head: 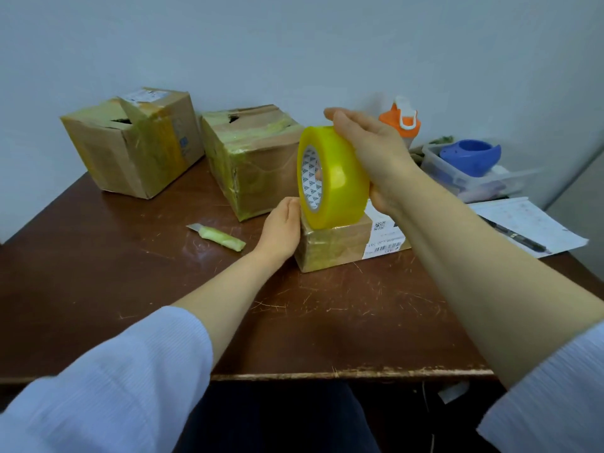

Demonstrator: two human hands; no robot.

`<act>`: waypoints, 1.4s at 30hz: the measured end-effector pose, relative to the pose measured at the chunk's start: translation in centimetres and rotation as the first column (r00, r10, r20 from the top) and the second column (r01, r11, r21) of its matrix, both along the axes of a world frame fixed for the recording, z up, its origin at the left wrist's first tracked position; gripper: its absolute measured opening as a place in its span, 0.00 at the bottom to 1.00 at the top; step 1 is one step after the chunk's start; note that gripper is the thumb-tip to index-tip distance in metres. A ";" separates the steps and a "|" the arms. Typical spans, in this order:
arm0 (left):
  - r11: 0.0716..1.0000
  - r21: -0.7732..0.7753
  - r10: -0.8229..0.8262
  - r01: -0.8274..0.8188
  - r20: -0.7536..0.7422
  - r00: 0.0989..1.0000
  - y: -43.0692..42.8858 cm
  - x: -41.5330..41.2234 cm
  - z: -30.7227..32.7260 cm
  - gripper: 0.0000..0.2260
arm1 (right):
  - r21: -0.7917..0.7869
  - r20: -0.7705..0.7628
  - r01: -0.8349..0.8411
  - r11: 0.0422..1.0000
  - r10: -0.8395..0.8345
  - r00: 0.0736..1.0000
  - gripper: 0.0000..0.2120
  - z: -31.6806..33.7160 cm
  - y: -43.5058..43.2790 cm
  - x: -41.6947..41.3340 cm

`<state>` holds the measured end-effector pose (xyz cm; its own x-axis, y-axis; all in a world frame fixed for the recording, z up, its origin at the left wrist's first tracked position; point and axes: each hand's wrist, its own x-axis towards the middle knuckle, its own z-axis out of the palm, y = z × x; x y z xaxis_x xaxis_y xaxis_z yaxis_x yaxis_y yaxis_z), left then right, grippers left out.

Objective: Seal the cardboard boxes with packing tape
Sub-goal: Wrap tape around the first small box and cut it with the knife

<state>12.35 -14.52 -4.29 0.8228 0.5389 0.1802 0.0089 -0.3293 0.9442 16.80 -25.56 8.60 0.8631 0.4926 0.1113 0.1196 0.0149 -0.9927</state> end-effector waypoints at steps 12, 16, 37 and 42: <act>0.968 0.241 -0.052 0.064 -0.057 0.997 0.7 0.4 0.1 0.08 | -0.077 0.019 0.042 0.996 -0.041 0.999 0.09 0.0 -3.9 -3.9; 0.981 0.180 -0.056 0.066 -0.057 0.997 0.6 0.4 -0.1 0.07 | -0.098 0.022 0.044 0.994 -0.043 0.999 0.06 -2.3 -5.5 -5.6; 0.649 0.611 0.015 0.454 -0.606 0.795 -0.6 5.9 3.9 0.29 | -0.059 0.017 0.074 0.995 -0.073 0.997 0.05 -7.2 -6.6 -5.5; 0.779 0.530 -0.084 0.334 -0.440 0.894 1.7 5.6 3.9 0.23 | -0.017 0.000 0.012 1.000 -0.012 1.000 0.06 -7.1 -6.4 -5.6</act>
